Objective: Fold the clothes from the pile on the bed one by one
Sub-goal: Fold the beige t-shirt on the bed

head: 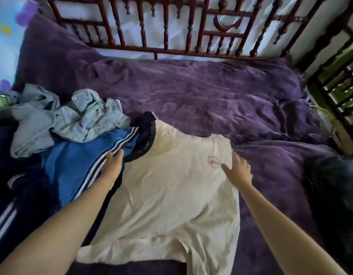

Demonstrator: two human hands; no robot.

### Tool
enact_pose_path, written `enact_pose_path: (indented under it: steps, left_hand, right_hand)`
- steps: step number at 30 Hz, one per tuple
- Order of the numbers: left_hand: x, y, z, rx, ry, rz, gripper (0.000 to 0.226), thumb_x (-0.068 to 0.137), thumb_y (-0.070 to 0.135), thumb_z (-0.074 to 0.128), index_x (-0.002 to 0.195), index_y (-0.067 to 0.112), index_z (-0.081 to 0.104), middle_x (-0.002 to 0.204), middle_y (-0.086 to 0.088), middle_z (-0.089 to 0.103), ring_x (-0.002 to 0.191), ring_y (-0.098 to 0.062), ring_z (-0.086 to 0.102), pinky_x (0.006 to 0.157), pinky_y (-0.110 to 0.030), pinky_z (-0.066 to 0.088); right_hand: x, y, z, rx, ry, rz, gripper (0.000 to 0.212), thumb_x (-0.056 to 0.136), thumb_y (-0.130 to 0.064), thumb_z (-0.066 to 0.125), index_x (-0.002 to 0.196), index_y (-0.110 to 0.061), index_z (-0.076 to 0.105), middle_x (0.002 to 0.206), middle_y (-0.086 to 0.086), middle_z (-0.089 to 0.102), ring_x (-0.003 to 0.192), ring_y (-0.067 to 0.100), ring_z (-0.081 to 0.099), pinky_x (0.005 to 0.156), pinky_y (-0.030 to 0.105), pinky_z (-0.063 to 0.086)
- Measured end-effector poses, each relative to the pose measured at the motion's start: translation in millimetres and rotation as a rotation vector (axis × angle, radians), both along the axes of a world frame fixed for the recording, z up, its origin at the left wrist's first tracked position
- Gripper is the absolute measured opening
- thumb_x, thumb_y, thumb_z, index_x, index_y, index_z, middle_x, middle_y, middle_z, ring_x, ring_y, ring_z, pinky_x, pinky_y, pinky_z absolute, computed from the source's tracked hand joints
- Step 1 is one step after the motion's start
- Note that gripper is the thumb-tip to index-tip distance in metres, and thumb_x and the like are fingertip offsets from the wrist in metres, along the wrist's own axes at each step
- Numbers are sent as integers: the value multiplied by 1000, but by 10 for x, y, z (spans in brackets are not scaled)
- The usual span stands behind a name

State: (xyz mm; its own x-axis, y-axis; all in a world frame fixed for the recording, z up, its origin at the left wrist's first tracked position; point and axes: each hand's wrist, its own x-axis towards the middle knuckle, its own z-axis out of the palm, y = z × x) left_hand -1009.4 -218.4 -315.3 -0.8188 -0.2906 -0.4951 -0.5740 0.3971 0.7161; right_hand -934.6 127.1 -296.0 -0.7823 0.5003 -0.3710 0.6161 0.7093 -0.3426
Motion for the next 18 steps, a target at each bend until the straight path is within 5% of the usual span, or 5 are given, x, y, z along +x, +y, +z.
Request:
enact_pose_path:
  steps: [7, 13, 15, 17, 18]
  left_hand:
    - [1718, -794, -1107, -322, -605, -388, 67, 91, 39, 53, 146, 10, 26, 139, -18, 42, 122, -34, 46, 102, -38, 40]
    - [2166, -927, -1127, -835, -505, -726, 51, 91, 42, 47, 137, 28, 32, 132, 1, 49, 119, -23, 46, 93, -40, 38]
    - [2249, -968, -1111, -942, -409, -823, 46, 92, 32, 46, 135, 30, 32, 129, 8, 52, 118, -17, 46, 90, -36, 37]
    - [2323, -1020, -1047, -1014, -348, -876, 37, 92, 30, 44, 129, 30, 38, 123, 12, 57, 114, -14, 47, 87, -34, 35]
    - [2362, -1045, -990, -1044, -310, -883, 32, 91, 29, 46, 123, 29, 43, 117, 13, 60, 111, -13, 47, 85, -33, 33]
  right_hand:
    - [2039, -481, -1053, -221, -420, -409, 76, 87, -41, 60, 147, -15, 21, 141, 19, 35, 130, 38, 34, 104, 44, 34]
    - [2777, -933, -1307, -364, -428, -605, 71, 85, -28, 62, 142, -7, 25, 133, 22, 43, 117, 39, 49, 97, 41, 41]
    - [2902, -983, -1345, -407, -467, -610, 43, 84, -17, 60, 120, 1, 46, 100, 19, 62, 85, 32, 63, 75, 33, 48]
    - [2980, -970, -1349, -446, -482, -588, 8, 82, -7, 59, 83, 1, 58, 62, 11, 58, 51, 23, 55, 54, 28, 44]
    - [3004, -950, -1351, -464, -461, -607, 10, 81, -4, 59, 73, 1, 57, 57, 9, 54, 49, 21, 50, 52, 29, 40]
